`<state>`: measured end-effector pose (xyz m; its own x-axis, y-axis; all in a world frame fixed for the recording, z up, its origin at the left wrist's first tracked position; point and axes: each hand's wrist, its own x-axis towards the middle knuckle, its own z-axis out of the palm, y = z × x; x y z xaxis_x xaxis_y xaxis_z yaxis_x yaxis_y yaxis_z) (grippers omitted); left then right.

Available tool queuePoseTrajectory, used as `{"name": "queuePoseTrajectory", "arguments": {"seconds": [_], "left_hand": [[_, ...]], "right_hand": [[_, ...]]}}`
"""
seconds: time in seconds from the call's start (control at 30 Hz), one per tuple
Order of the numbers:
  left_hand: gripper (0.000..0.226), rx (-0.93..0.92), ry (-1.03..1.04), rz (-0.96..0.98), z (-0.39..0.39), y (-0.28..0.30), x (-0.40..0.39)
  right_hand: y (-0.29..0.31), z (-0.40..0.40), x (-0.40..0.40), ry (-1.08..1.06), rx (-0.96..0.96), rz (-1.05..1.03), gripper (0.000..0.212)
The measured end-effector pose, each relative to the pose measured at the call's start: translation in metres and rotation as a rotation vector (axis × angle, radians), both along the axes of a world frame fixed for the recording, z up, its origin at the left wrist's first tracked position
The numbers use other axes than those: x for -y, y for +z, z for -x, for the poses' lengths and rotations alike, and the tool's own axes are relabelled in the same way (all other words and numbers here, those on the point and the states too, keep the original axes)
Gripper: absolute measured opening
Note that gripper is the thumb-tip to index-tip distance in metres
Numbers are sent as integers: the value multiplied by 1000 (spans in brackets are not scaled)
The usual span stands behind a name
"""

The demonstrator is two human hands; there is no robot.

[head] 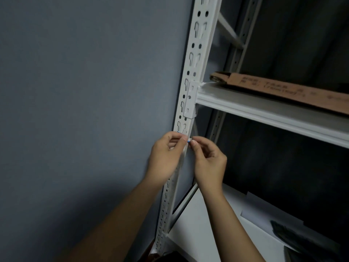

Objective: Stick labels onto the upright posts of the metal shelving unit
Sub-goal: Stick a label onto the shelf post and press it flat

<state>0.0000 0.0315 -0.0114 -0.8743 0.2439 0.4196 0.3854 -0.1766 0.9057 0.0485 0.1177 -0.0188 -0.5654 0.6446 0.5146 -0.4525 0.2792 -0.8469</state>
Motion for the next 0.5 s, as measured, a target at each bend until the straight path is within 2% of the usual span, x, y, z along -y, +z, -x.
{"name": "queuePoseTrajectory", "arguments": {"seconds": [0.13, 0.3, 0.5], "left_hand": [[14, -8, -24, -17, -21, 14, 3], [21, -108, -19, 99, -48, 38, 6], [21, -162, -51, 125, -85, 69, 4]], "right_hand": [[17, -22, 2, 39, -47, 18, 20], [35, -51, 1, 96, -75, 21, 19], [64, -87, -4, 18, -104, -91, 20]]}}
